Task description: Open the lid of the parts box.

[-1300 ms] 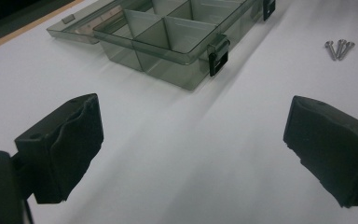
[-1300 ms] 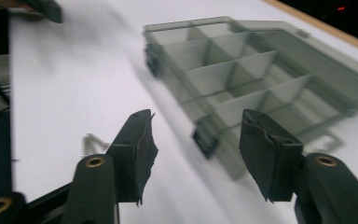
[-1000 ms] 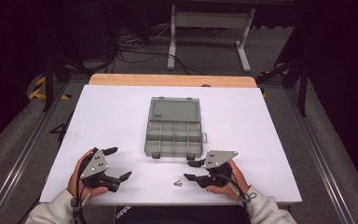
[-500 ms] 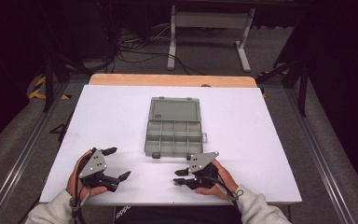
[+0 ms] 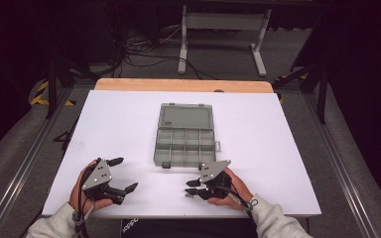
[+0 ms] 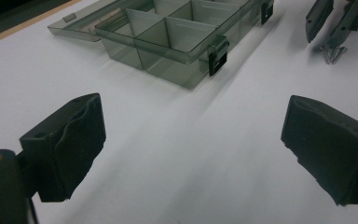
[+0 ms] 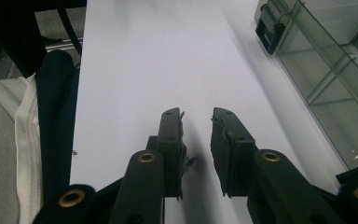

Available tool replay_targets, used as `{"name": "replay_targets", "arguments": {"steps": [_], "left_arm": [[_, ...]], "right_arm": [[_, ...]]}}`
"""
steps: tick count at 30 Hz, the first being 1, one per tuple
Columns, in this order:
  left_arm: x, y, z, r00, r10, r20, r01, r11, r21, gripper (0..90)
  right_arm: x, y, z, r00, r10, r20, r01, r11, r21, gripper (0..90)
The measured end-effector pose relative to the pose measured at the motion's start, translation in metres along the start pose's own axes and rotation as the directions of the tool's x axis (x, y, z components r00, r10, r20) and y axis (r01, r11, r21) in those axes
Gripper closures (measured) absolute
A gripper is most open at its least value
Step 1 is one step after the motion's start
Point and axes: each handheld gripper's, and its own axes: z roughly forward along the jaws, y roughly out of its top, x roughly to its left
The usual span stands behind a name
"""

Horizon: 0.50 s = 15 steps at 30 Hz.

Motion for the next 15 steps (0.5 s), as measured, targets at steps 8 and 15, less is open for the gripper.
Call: {"name": "replay_targets", "arguments": {"steps": [8,15], "left_arm": [[0.0007,0.0004,-0.0010,1.0000,0.003,0.006,-0.003,1.0000,-0.005,7.3],[0.0017,0.0003,-0.0007,1.0000,-0.002,0.009,0.002,1.0000,-0.004,7.7]], "right_arm": [[-0.0015,-0.0018,0.0047,1.0000,0.000,-0.009,0.001,1.000,0.026,77.6],[-0.0050,-0.0026,0.0054,1.0000,0.006,0.005,-0.006,1.000,0.027,83.1]]}}
